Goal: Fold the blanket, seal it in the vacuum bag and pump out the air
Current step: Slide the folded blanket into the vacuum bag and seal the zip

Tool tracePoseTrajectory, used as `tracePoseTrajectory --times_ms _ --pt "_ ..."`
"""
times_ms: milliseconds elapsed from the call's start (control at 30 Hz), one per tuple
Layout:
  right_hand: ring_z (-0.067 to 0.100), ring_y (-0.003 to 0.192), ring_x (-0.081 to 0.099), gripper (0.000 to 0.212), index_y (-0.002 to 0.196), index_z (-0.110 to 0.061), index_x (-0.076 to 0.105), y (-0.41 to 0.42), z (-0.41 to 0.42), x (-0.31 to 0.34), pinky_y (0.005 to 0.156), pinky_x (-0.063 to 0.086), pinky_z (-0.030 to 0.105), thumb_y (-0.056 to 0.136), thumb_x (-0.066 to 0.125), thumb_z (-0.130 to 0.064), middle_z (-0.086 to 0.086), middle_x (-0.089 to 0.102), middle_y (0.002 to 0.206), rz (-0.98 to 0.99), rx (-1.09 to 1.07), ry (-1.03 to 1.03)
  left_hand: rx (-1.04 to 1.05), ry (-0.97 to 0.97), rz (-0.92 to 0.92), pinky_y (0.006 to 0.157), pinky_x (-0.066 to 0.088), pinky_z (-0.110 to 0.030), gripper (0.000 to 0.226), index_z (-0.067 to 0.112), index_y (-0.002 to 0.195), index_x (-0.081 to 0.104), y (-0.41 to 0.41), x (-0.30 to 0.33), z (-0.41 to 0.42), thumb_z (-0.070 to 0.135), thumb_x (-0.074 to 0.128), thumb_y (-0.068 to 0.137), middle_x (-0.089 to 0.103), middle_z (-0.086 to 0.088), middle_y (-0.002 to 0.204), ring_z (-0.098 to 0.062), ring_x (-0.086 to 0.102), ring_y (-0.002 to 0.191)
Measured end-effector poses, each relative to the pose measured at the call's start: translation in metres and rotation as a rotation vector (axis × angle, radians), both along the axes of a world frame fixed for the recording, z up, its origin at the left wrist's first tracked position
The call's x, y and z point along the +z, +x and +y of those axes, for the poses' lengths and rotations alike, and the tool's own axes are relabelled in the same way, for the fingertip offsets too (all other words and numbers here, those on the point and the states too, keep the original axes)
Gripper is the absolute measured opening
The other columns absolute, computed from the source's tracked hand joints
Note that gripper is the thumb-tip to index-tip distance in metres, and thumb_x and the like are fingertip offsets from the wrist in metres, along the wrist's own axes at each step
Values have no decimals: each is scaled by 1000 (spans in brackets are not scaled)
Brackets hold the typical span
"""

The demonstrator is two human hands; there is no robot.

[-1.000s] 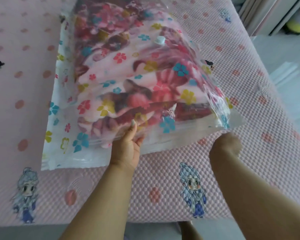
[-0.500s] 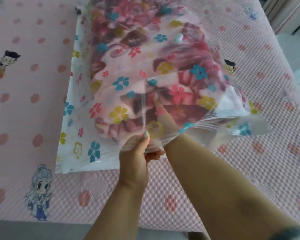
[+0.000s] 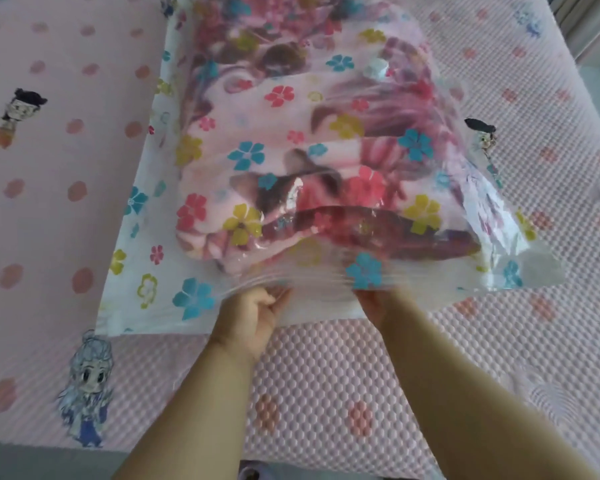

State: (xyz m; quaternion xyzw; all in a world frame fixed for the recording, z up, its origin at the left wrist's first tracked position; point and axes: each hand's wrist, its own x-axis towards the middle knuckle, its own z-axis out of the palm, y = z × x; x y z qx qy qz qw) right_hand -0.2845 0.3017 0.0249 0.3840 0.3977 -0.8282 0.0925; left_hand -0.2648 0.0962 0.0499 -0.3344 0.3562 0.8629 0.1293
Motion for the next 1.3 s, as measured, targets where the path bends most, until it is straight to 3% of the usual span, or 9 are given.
tracePoseTrajectory --times_ms 100,300,433,567,700,933,1000,1133,1300 --pt "28 86 60 20 68 -6 71 12 22 11 69 57 37 71 52 -1 9 70 76 27 -351 -140 106 18 -107 86 53 -38 21 2 88 59 -22 3 -6 -9 40 89 59 -13 85 -24 59 83" --pt "33 103 66 66 120 -6 58 18 62 32 93 49 47 89 40 -62 19 68 111 208 -694 -311 197 17 21 95 45 -35 26 14 79 68 -39 17 -27 -3 49 86 64 -4 82 -19 60 82" --pt "20 87 68 29 107 -12 62 9 75 48 75 57 35 99 43 -33 6 68 100 154 -663 -178 152 -41 28 98 44 -36 27 14 82 66 -40 15 -47 -3 46 87 67 -2 74 -21 61 84" --pt "22 100 66 24 114 -9 61 14 87 51 88 54 40 99 46 -18 9 67 112 42 -608 -33 -14 -74 3 92 47 -39 16 12 96 60 -18 15 -50 10 66 81 61 -8 91 -24 58 100" --pt "19 94 65 17 94 -10 61 19 100 52 83 56 39 99 45 -16 5 67 107 -28 -586 42 -139 -87 27 94 47 -44 72 17 122 56 3 19 -61 58 72 66 61 -11 122 -29 58 116" --pt "9 76 59 18 109 -15 61 20 139 56 72 53 18 95 52 -9 -3 61 86 -241 -502 229 -2 -343 -44 54 55 -21 26 7 92 62 34 15 -56 29 50 98 69 -5 75 -11 67 64" --pt "12 84 57 17 112 -8 57 17 140 61 66 50 18 98 48 -14 3 57 90 -362 -359 477 -29 -370 -50 55 55 -21 27 5 93 63 38 14 -57 29 52 98 69 -7 77 -12 67 66" --pt "24 120 48 45 126 -11 43 -3 113 97 96 42 32 89 57 -32 6 49 126 -482 -352 1323 -36 -391 -56 53 55 -22 31 3 91 65 35 24 -60 32 55 96 69 -8 75 -17 66 71" --pt "14 71 49 12 93 -18 58 -93 27 146 57 31 21 83 58 -23 -3 53 86 119 253 1567 -715 -348 -262 56 55 -26 70 -3 82 72 42 70 -70 65 56 77 73 -20 81 -27 71 70"
